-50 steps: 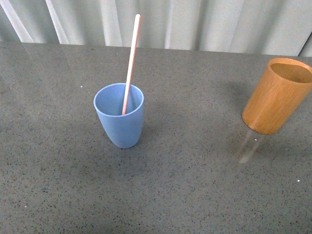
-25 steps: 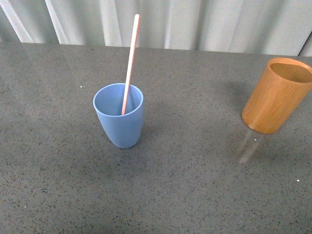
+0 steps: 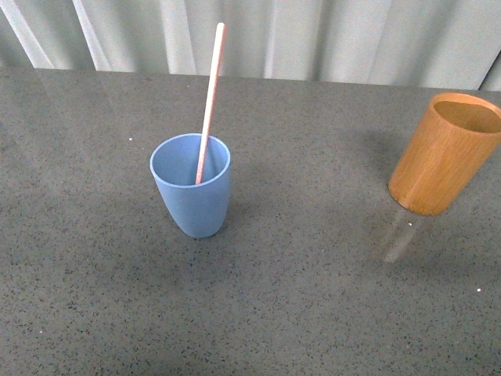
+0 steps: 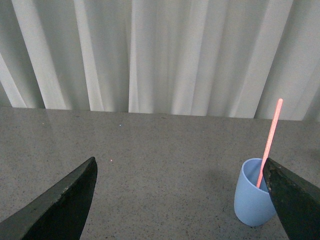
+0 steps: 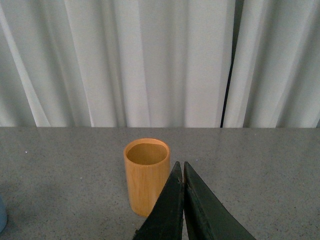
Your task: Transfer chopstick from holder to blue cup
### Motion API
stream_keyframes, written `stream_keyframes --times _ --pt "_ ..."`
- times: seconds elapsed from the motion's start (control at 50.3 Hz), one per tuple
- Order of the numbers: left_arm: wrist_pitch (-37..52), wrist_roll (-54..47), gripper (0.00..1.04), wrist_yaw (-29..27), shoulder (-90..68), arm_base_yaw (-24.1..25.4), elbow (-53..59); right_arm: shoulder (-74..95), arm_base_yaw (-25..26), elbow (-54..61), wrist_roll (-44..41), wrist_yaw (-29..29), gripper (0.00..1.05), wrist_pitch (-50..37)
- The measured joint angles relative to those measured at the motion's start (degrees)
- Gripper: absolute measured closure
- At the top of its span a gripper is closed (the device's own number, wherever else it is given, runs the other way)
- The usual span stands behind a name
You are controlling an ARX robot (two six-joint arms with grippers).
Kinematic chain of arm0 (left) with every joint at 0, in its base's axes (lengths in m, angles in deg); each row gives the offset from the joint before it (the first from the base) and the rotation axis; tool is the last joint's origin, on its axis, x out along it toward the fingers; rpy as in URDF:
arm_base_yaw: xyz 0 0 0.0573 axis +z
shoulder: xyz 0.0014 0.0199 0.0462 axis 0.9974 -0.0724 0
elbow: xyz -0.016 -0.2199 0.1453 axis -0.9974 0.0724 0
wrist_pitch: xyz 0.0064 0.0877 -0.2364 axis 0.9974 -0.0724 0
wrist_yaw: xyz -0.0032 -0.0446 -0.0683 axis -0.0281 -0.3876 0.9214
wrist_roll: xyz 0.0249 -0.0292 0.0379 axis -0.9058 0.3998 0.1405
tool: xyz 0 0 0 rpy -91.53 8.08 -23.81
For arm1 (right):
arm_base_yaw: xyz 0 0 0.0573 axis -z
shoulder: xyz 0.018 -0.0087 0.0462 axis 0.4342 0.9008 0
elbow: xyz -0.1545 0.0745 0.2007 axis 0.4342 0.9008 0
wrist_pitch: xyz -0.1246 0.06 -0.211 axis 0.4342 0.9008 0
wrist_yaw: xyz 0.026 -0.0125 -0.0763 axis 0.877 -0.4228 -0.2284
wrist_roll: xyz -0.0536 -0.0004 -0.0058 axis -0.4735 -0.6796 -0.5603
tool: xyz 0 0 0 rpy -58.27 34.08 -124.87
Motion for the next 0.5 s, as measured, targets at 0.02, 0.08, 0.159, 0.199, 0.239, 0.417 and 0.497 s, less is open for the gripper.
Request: stream_keyframes --times 0.02,0.08,0.159,0.199,0.239,0.417,0.497 --pt "0.0 0.0 0.07 0.0 0.0 0.0 0.0 0.0 0.0 0.0 0.0 0.0 1.04 0.0" --pt "0.0 0.0 0.07 0.0 0.0 0.0 0.0 0.0 0.0 0.0 0.0 0.0 0.91 0.0" --pt "0.0 0.0 0.07 0.0 0.0 0.0 0.0 0.0 0.0 0.0 0.0 0.0 0.77 0.0" --pt "0.0 0.0 0.07 0.0 0.0 0.0 0.0 0.0 0.0 0.0 0.0 0.0 0.68 0.0" --pt "0.0 0.0 0.07 0.0 0.0 0.0 0.0 0.0 0.0 0.0 0.0 0.0 0.59 0.0" --pt "0.0 0.0 0.07 0.0 0.0 0.0 0.0 0.0 0.0 0.0 0.0 0.0 0.18 0.0" --pt "0.0 0.0 0.07 0.0 0.0 0.0 0.0 0.0 0.0 0.0 0.0 0.0 0.09 0.0"
